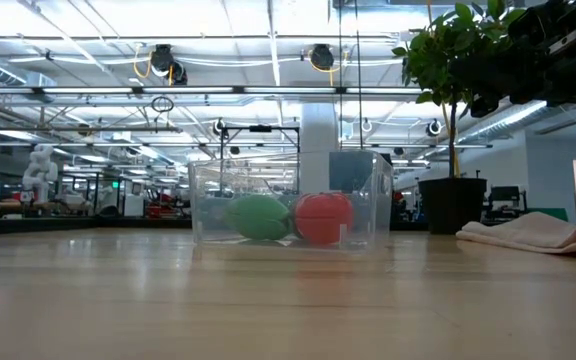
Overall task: Pick and placing Produce into tupperware
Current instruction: Return to Home Position
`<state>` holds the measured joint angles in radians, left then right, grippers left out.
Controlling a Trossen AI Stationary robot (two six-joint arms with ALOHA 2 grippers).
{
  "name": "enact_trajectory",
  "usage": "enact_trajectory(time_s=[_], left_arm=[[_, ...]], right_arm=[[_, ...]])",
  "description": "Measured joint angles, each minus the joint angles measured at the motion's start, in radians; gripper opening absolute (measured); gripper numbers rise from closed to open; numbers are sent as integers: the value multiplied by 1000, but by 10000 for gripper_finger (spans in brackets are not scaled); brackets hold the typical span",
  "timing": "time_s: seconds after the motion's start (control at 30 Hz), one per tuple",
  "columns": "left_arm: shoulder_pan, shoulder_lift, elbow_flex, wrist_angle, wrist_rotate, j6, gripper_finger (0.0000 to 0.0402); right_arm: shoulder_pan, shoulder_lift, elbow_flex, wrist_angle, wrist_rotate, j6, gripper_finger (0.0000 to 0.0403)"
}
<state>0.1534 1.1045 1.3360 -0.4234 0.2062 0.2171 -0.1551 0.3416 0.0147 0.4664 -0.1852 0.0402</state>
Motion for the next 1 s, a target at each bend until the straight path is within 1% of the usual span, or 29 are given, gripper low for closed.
enact_trajectory(time_s=[0.07, 0.13, 0.23, 0.3, 0.43, 0.5, 0.57, 0.67, 0.7, 0.77, 0.87, 1.0], left_arm=[[-48, -27, -90, 147, 4, -23, 0], [-87, -45, -158, 215, -38, -10, 0], [-125, -76, -202, 201, -122, 19, 0], [-132, -112, -221, 166, -137, 21, 0], [-144, -207, -286, 179, -186, 14, 0], [-140, -255, -337, 239, -169, -30, 0], [-130, -290, -408, 331, -99, -61, 0], [-132, -306, -534, 554, -10, -101, 0], [-135, -306, -574, 621, 4, -110, 0], [-137, -302, -640, 691, 10, -116, 0], [-136, -318, -688, 707, -27, -114, 0], [-137, -378, -700, 574, -114, -95, 0]], right_arm=[[0, 0, 0, 0, 0, 0, 0], [0, 0, 0, 1, 0, 0, 0], [0, 0, 0, 0, 0, 1, 0], [0, 0, 0, 0, 0, 1, 0], [0, 0, 0, 0, 0, 8, 0], [0, 0, 0, 0, 0, 8, 0], [0, 0, 0, 0, 0, 8, 0], [0, 0, 0, 0, 0, 3, 0], [0, 0, 0, 0, 0, 3, 0], [0, 0, 0, 0, 0, 3, 0], [0, 0, 0, 0, 0, 4, 0], [0, 0, 0, 0, 0, 7, 0]])
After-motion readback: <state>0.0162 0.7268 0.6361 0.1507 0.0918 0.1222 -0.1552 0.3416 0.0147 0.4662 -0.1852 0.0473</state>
